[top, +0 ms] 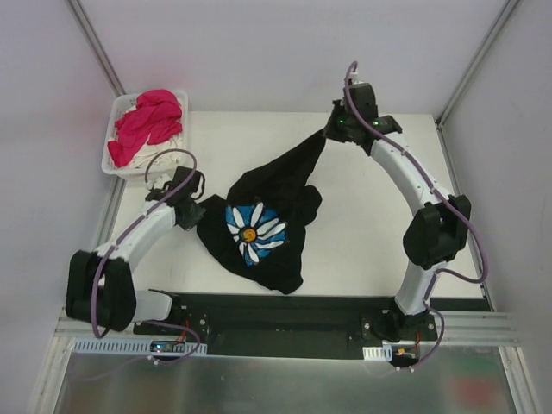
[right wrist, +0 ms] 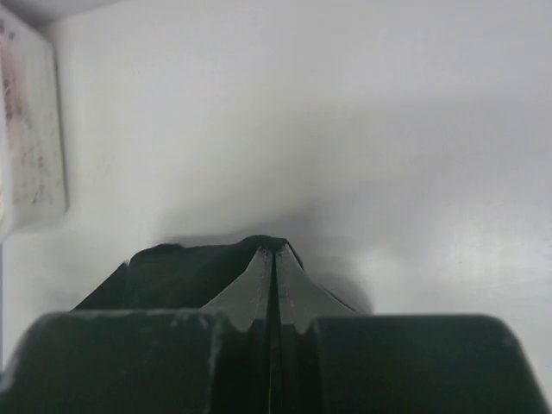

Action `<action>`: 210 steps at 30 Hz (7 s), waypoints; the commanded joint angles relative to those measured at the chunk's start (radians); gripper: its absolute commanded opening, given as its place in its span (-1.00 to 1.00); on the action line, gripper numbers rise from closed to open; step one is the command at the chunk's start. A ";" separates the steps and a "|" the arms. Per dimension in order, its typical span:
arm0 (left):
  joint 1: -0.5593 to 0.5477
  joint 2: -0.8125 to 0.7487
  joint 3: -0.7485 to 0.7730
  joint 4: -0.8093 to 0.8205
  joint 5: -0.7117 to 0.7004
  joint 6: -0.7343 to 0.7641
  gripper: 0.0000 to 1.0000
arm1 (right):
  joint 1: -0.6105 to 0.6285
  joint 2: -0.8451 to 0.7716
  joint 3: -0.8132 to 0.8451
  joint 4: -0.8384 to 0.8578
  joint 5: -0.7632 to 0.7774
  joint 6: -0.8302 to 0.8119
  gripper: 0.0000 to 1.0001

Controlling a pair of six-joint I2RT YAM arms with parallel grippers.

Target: Fold and stack the t-shirts

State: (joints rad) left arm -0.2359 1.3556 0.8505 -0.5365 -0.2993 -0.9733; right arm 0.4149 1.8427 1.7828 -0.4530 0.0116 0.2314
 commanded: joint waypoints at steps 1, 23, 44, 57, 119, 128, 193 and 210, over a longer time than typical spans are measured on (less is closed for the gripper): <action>0.030 -0.136 -0.034 -0.138 -0.090 -0.079 -1.00 | -0.129 -0.048 0.049 0.007 -0.004 -0.056 -0.99; 0.185 -0.085 0.771 -0.033 -0.159 0.530 -1.00 | -0.314 -0.246 0.323 -0.043 -0.153 -0.300 -0.98; 0.219 -0.007 1.285 -0.025 0.078 0.665 -1.00 | -0.380 -0.462 0.286 -0.087 -0.093 -0.307 -0.99; 0.218 -0.009 1.288 -0.037 0.353 0.539 -1.00 | -0.381 -0.551 0.179 -0.180 -0.266 -0.259 -0.99; -0.175 -0.276 -0.163 -0.048 0.229 0.153 -1.00 | -0.360 -0.256 -0.367 -0.072 -0.321 -0.054 0.60; -0.143 -0.277 -0.117 -0.049 0.206 0.183 -1.00 | -0.314 0.196 0.008 -0.087 -0.272 -0.122 0.41; 0.086 -0.326 -0.028 -0.043 0.321 0.406 -1.00 | -0.073 -0.945 -0.908 -0.242 -0.051 0.155 0.36; 0.086 -0.383 -0.044 -0.086 0.307 0.397 -1.00 | -0.085 -0.821 -1.194 0.100 -0.140 0.217 -0.01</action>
State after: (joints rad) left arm -0.1616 0.9897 0.8135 -0.5915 0.0402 -0.5823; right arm 0.3374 1.0073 0.5831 -0.4709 -0.1211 0.4343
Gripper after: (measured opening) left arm 0.008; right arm 0.497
